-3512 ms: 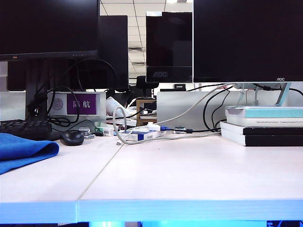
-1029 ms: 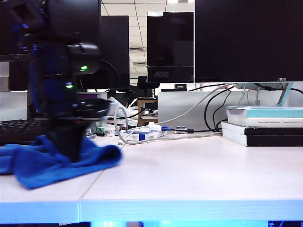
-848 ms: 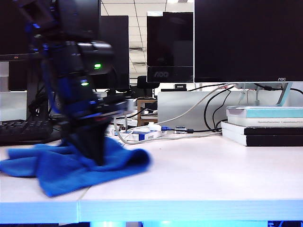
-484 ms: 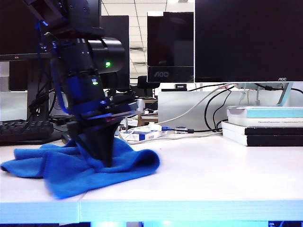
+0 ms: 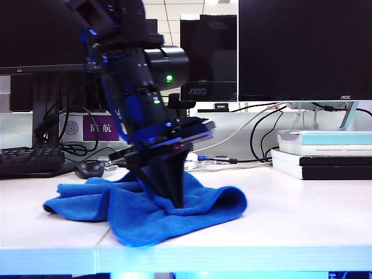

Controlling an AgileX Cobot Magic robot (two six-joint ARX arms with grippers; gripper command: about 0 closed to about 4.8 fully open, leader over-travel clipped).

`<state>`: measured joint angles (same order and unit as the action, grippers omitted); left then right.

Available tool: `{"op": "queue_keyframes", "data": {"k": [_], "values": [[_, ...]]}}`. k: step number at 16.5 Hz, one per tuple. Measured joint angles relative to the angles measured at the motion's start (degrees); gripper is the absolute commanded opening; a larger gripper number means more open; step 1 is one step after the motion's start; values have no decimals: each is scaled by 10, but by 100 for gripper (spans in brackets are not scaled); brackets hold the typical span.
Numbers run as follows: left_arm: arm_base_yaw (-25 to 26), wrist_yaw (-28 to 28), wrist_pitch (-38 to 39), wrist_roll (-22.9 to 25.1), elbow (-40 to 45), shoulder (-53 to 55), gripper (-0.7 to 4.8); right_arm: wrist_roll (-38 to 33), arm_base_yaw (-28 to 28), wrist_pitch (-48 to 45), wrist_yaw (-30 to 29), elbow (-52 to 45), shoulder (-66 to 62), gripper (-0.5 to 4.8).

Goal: Wipe the table from left to right using the rag.

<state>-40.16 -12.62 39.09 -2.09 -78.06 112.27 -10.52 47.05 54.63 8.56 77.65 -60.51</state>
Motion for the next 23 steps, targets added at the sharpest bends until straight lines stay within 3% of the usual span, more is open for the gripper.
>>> {"op": "queue_keyframes", "data": {"k": [8, 13, 18, 23], "values": [[-28, 7, 17, -4, -72, 41, -5, -15, 0, 18, 89, 3, 19, -1], [-81, 9, -2, -4, -106, 71, -5, -15, 0, -6, 94, 4, 23, -1], [-104, -5, -11, -16, -129, 90, -5, -17, 0, 29, 108, 4, 32, -1], [-119, -7, 35, -18, -233, 149, -5, -17, 0, 48, 110, 4, 48, -1]]}}
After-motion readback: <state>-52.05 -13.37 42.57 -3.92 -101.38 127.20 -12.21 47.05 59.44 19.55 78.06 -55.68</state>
